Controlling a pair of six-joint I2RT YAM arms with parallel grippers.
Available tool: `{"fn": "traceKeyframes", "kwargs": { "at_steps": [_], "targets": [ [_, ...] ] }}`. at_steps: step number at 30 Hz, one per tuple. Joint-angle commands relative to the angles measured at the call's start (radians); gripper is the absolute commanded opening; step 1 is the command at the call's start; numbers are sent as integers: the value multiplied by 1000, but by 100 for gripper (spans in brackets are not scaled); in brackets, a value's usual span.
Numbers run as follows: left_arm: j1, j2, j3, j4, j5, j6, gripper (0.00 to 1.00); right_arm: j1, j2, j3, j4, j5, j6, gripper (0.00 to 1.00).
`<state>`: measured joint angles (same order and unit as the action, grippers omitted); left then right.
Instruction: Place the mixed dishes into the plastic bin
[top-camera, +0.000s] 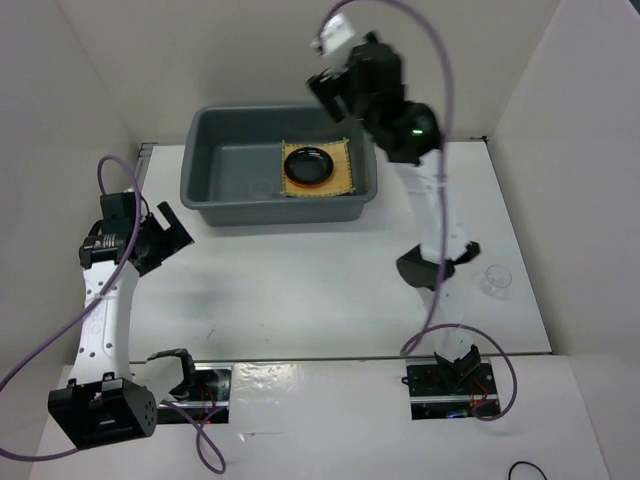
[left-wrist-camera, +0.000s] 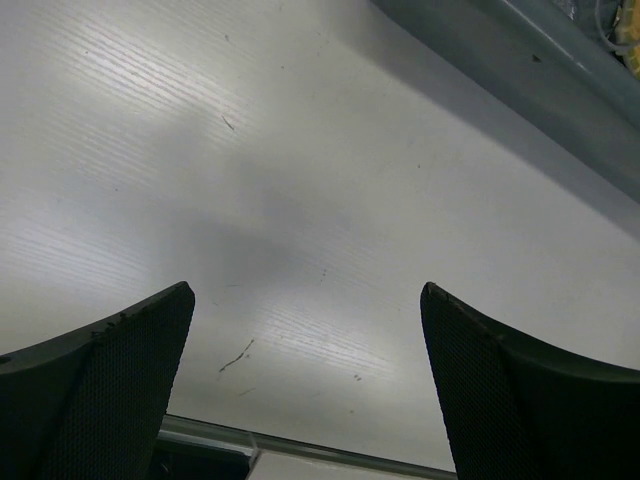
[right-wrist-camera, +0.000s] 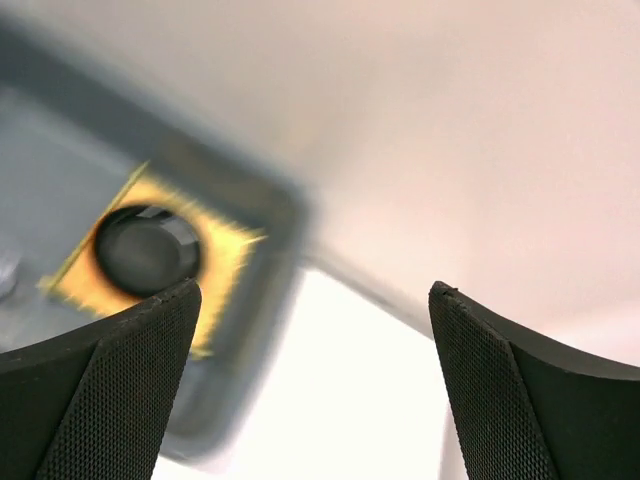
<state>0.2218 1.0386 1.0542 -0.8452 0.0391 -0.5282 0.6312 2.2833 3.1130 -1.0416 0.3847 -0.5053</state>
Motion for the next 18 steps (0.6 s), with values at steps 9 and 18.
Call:
{"fn": "traceKeyframes", "kwargs": {
  "at_steps": [9,18],
  "targets": [
    [11,-15,-3,20,45,-24,100,-507,-650,-1162,-265,-62,82,99],
    [1,-6,-16,-8,77,-24,100,-551,-978,-1977,-28,19,166,99]
  ]
}}
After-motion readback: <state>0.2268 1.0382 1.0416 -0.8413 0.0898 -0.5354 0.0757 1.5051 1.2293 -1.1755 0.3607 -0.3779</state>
